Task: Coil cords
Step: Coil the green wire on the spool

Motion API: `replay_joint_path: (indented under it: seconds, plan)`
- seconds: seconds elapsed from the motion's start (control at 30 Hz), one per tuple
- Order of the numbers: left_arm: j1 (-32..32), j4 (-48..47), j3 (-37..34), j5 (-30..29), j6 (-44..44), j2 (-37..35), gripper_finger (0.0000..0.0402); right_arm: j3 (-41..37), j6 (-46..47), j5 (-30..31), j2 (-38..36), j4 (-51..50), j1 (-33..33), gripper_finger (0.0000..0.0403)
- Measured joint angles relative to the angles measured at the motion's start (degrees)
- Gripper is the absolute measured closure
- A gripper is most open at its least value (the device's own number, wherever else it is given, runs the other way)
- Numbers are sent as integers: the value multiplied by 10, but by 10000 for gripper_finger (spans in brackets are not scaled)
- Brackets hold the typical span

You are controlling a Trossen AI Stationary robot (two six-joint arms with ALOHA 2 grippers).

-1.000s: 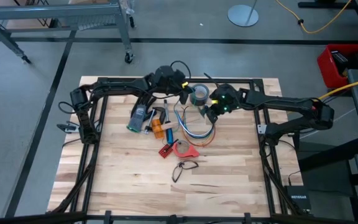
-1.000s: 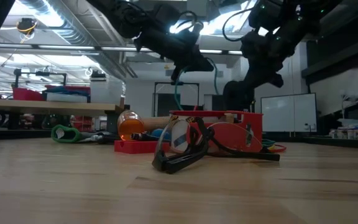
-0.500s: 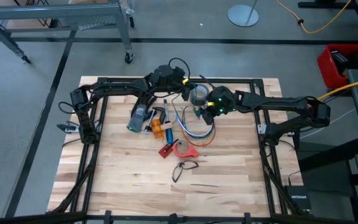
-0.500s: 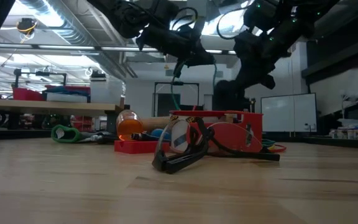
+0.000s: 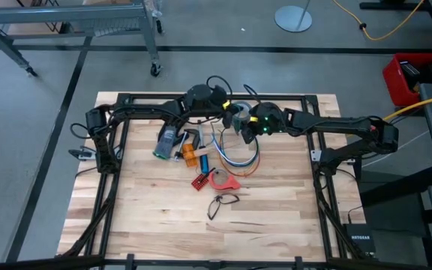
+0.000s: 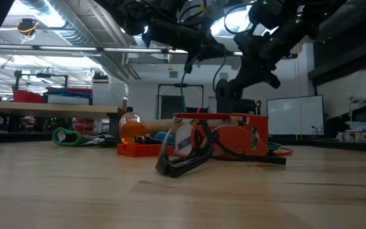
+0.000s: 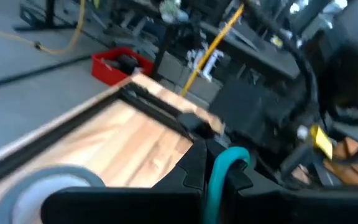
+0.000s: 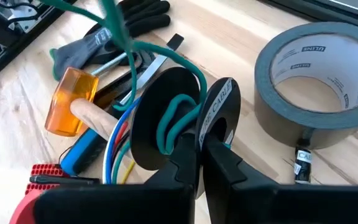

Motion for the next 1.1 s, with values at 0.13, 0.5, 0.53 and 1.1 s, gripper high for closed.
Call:
replay_joint_path:
  seconds: [0.13, 0.5, 0.53, 1.1]
  plan:
    - [3, 31, 0, -9, -23, 0, 401, 0, 17, 18, 0, 1, 0, 391]
    - [-35, 45, 0, 0, 6, 0, 401, 0, 43, 70, 0, 86, 0, 391]
    - [-39, 44, 0, 0, 9, 0, 401, 0, 43, 71, 0, 96, 0, 391]
    - [-52, -65, 0, 0, 53, 0, 401, -1, 43, 78, -19, 98, -39, 391]
